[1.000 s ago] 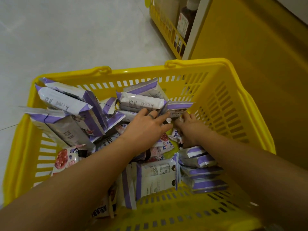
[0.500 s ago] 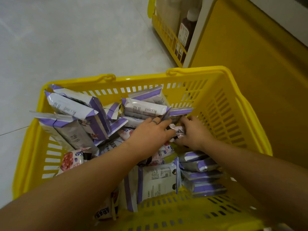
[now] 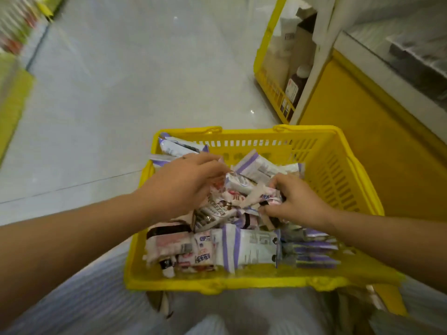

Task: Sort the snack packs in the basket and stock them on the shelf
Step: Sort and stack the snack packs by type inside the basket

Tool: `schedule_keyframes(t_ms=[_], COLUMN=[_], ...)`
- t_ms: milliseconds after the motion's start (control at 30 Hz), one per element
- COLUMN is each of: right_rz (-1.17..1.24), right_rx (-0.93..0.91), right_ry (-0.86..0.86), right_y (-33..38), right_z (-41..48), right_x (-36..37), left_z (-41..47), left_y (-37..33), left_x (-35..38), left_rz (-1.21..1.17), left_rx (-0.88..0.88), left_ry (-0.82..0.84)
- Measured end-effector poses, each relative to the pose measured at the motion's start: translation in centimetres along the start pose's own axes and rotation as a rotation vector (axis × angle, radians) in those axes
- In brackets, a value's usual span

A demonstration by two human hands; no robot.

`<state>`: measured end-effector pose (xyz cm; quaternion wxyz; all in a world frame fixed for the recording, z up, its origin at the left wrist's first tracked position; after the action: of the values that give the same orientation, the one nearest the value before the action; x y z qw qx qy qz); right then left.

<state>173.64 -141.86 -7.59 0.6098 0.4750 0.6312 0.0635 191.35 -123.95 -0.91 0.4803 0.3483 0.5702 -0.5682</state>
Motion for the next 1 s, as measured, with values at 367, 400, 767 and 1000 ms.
schedule_keyframes(t_ms=[367, 400, 767, 1000], right_rz=[0.525, 0.540, 0.626, 0.422], right_rx=[0.242, 0.246, 0.237, 0.236], right_ry=[0.202, 0.200, 0.172, 0.014], right_y=[10.5, 10.8, 9.7, 9.4], right_z=[-0.3, -0.1, -0.3, -0.8], right_x=[5.9, 6.5, 9.5, 10.8], left_z=[-6.6, -6.9, -8.6, -7.8], left_y=[4.1, 4.3, 5.5, 5.9], left_x=[-0.9, -0.7, 2.7, 4.0], left_rz=[-0.192, -0.170, 0.235, 0.459], left_rx=[-0.420, -0.409, -0.089, -0.056], left_ry=[-0.053, -0.030, 0.193, 0.397])
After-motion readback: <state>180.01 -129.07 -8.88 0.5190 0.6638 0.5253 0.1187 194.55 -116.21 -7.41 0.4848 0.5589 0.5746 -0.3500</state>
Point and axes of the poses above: each hand's wrist, its own z-axis towards the middle knuckle, its own x-axis out of the palm, y = z × x, the point moved 1 cm from there along z, towards the middle knuckle, and after that the axes turned 1 degree about x, right-handed, at the moved point
